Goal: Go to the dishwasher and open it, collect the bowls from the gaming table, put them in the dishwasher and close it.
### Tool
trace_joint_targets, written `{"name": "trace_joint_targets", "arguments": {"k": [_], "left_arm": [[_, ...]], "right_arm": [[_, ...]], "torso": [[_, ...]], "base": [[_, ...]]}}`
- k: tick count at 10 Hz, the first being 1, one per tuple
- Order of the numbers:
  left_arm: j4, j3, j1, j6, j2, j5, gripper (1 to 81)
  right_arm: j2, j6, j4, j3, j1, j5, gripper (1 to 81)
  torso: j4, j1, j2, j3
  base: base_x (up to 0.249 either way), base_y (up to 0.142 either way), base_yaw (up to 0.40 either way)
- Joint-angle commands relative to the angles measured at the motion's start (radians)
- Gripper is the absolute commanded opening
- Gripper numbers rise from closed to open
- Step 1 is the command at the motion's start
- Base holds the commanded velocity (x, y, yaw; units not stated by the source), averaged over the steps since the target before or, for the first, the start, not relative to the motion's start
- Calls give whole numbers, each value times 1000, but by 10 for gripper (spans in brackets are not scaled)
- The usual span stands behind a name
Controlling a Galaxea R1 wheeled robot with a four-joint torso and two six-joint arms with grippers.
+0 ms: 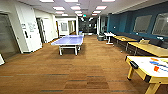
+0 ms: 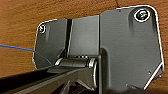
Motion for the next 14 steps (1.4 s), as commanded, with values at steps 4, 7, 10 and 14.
{"name": "trace_joint_targets", "arguments": {"k": [4,7,10,14], "left_arm": [[8,5,-53,0,-8,50,811],[10,5,-53,0,-6,50,811],[10,5,-53,1,-6,50,811],[12,5,-53,1,-5,52,811]], "right_arm": [[7,-3,-7,7,53,-49,811],[7,-3,-7,7,53,-49,811],[7,-3,-7,7,52,-49,811],[5,-3,-7,7,50,-49,811]], "torso": [[0,0,0,0],[0,2,1,0],[0,0,1,0],[0,0,1,0]], "base": [[172,0,0],[21,0,0],[0,0,0],[0,0,0]]}}
